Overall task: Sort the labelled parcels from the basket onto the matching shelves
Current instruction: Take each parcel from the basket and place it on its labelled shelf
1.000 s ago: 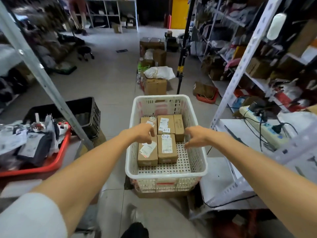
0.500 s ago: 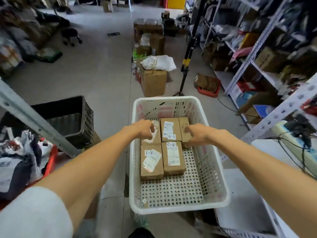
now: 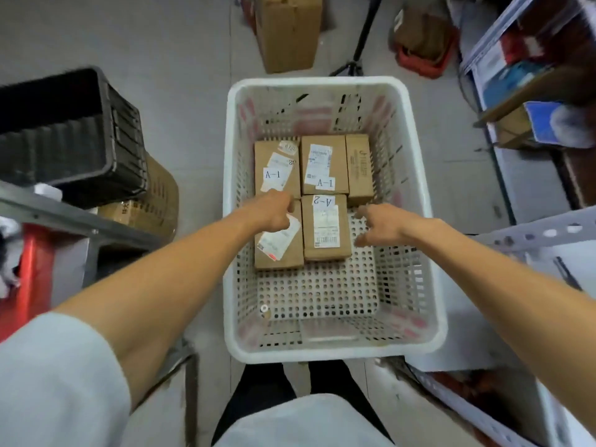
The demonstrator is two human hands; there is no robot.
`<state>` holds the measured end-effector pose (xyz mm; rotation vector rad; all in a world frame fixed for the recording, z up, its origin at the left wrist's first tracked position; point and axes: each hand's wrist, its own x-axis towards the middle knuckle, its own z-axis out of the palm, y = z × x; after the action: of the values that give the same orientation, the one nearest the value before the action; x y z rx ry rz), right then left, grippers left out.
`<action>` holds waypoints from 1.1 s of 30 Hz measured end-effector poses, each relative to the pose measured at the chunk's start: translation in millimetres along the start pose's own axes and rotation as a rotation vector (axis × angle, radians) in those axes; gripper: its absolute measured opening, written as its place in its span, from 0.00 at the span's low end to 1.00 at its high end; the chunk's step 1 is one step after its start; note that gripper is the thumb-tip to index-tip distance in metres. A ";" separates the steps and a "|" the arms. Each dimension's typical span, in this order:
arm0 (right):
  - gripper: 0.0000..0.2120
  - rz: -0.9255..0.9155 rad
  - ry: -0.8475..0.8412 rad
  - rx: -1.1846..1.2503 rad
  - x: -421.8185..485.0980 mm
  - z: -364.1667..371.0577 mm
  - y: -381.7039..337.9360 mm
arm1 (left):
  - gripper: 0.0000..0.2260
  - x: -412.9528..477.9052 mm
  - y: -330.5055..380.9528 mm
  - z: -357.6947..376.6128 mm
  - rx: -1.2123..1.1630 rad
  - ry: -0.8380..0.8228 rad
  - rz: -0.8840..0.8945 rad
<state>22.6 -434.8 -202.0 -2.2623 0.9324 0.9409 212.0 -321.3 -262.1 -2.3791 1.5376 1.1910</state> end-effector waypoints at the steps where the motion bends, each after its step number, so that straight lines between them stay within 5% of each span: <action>1: 0.32 0.001 -0.027 0.007 14.0 7.0 5.5 | 0.18 9.0 -2.8 7.2 0.021 0.012 0.000; 13: 0.29 0.152 0.066 0.241 169.6 99.3 70.9 | 0.22 117.2 -2.5 135.8 -0.122 0.039 -0.090; 18: 0.30 0.245 0.148 0.739 218.0 141.4 73.3 | 0.24 134.0 -3.0 177.9 -0.299 0.133 -0.196; 22: 0.29 0.271 0.225 0.820 228.6 171.3 74.3 | 0.24 135.4 1.6 191.2 -0.343 0.226 -0.234; 28: 0.29 0.360 0.233 0.884 207.9 191.5 92.1 | 0.29 123.9 23.0 213.0 -0.301 0.134 -0.147; 33: 0.32 0.344 0.202 0.891 184.8 209.1 110.4 | 0.44 135.9 34.0 232.1 -0.590 0.039 -0.185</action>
<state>-47.7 -437.9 -493.7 -1.4636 1.4907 0.2934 80.8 -337.6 -498.8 -2.8192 1.0371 1.7487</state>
